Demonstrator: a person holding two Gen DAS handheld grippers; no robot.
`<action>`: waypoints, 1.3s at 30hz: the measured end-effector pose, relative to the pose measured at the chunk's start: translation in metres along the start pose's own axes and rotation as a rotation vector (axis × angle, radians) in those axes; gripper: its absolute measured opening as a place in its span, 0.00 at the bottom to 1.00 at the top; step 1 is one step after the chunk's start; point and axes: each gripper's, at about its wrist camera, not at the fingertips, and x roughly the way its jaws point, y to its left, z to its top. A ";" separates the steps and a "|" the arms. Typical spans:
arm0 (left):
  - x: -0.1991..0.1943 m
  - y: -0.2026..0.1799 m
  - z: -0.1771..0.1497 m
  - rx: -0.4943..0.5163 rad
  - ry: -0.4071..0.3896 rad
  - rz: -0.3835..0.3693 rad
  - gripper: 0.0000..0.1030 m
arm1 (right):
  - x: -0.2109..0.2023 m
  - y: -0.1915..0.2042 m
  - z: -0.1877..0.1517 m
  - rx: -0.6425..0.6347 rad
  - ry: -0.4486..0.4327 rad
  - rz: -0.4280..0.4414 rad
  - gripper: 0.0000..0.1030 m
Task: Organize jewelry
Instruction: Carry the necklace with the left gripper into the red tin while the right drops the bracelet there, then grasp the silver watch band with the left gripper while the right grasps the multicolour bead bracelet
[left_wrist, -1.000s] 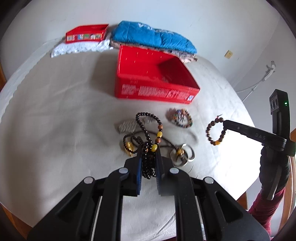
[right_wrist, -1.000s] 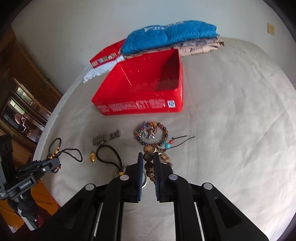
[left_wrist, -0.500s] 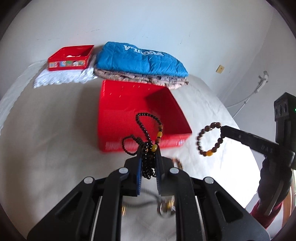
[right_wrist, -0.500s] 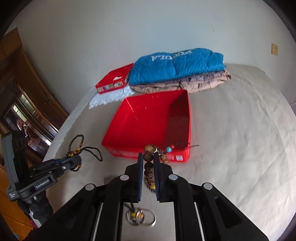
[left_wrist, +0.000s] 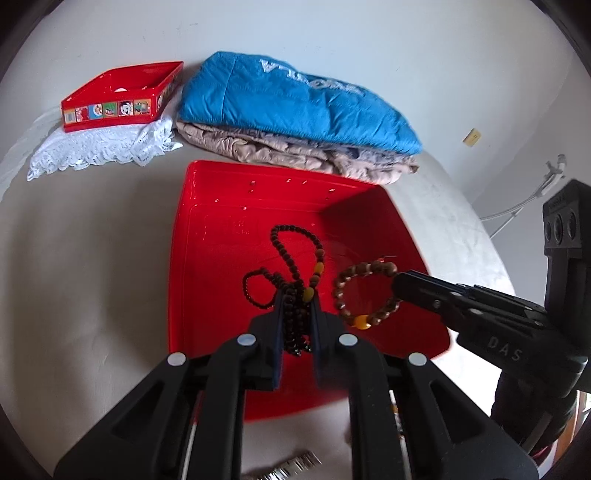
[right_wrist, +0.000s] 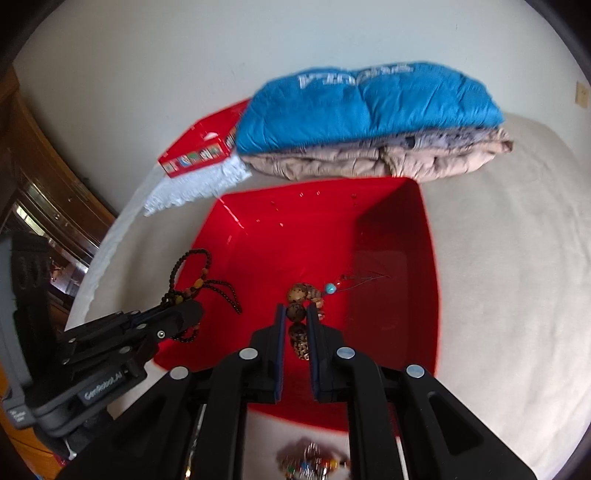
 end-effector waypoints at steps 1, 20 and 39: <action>0.005 0.001 0.001 0.004 0.007 0.008 0.10 | 0.005 -0.002 0.001 0.003 0.008 -0.001 0.10; -0.047 0.003 -0.048 0.101 0.020 0.069 0.43 | -0.047 -0.013 -0.041 -0.031 -0.009 -0.024 0.20; -0.012 0.028 -0.132 0.169 0.259 0.086 0.45 | -0.050 -0.014 -0.131 -0.003 0.127 0.040 0.21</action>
